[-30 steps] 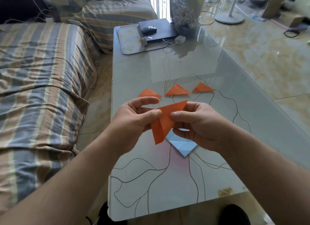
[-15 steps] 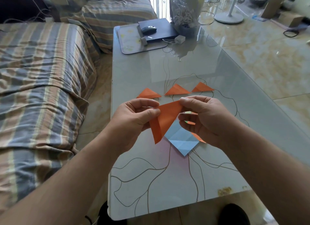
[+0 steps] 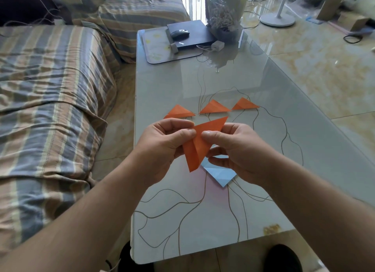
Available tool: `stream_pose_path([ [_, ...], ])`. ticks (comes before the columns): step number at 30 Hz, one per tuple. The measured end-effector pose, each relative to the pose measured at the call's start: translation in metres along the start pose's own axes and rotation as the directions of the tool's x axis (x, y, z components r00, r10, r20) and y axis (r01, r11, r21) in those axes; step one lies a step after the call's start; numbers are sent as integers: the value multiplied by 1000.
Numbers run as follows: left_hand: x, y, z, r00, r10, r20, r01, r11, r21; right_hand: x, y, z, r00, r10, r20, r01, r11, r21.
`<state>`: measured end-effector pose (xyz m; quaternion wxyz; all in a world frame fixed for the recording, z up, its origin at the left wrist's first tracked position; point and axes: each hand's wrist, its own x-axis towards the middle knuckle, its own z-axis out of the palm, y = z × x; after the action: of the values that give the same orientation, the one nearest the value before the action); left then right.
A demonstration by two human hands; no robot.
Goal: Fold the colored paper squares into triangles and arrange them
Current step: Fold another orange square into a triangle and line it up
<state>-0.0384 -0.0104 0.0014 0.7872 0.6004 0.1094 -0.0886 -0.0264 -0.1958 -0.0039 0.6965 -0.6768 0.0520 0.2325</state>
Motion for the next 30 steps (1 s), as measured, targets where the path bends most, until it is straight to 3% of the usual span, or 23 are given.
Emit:
stream_pose_path([
  [12,0,3,1,999,-45,7,46,985,-168,0,-8,-6,1000,14,25,-12,996,-89],
  [17,0,0,2,993,-113,-32,107,982,-157,-1,-9,-8,999,26,44,-20,989,-148],
  [30,4,-4,4,993,-111,-45,93,953,-287,-1,-6,0,1000,28,2,-27,996,-83],
])
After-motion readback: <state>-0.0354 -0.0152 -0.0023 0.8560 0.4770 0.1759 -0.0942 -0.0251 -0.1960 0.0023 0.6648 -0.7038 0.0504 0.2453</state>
